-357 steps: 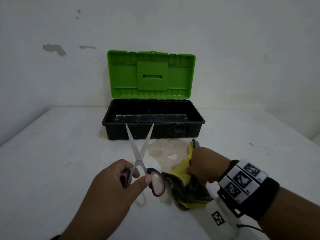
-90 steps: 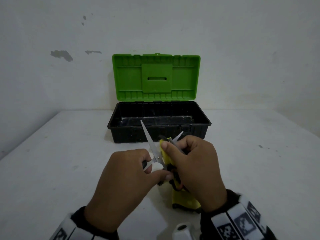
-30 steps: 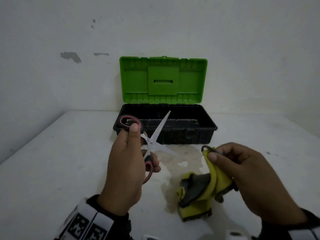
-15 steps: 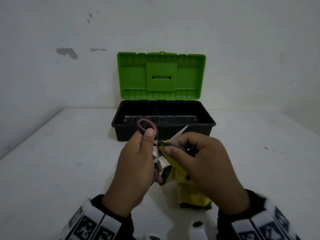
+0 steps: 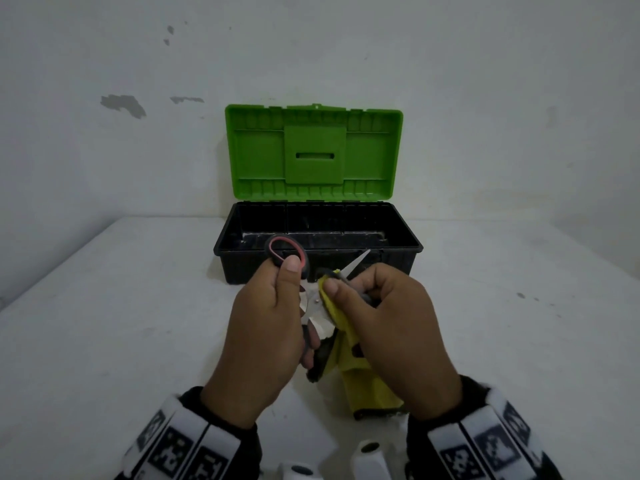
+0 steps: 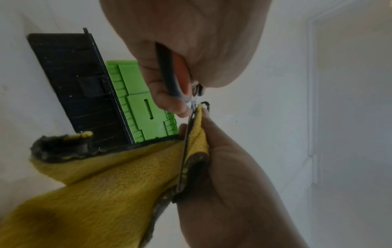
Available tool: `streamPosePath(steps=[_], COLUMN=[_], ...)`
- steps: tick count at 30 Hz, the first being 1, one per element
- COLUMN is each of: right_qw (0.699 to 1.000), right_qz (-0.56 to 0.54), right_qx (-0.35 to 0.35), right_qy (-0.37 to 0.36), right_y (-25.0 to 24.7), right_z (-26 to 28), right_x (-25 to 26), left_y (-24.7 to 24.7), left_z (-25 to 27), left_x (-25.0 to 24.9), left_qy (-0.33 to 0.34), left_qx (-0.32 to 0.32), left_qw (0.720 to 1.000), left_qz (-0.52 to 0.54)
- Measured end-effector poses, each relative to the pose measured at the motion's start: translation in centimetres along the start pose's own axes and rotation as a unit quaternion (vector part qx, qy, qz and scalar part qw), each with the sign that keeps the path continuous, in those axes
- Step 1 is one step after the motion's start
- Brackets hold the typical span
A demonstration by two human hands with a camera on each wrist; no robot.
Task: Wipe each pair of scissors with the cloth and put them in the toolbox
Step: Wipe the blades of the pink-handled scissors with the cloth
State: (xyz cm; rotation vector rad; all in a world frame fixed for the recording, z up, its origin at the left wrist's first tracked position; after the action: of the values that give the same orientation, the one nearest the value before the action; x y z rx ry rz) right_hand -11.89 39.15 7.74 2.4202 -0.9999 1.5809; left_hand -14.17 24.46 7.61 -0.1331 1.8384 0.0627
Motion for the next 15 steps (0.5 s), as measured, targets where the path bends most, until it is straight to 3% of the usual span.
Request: streamPosePath(steps=[4,8,12,15], right_qw=[0.999,0.999,0.999,0.998], right_qz=[-0.003,-0.02,-0.04,-0.035], right_qx=[0.029,-0.029,-0.007,-0.037], right_qy=[-0.019,0.001,-0.005,-0.023], right_y=[0.2,-1.3,-0.6,-1.3], right_z=[0.0,-1.5,-0.9,-1.8], right_x=[0.9,-0.3,0.2,0.3], left_y=[0.1,0.5,0.5,0.3], left_z=[-0.5,-0.7,-1.3,-1.4], left_x=[-0.1,-0.1,-0.2,-0.6], left_qy=[0.004,0.003,0.005,0.018], left_qx=[0.01,0.028,0.027,0.031], left_qw=[1.0,1.0,1.0,0.999], left_qz=[-0.003,0.0,-0.003,-0.008])
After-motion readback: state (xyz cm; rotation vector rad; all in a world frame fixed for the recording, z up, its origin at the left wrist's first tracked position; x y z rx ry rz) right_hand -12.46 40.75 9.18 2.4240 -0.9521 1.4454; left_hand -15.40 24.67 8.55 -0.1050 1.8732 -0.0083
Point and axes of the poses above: each hand's wrist, its own z-axis away from the middle knuckle, its own y-axis out of the palm, x = y × z, the point moved 7 cm from there along -z, towards the middle knuckle, and after that the axes turned 11 degrees about -x, right-handed, at the moved point
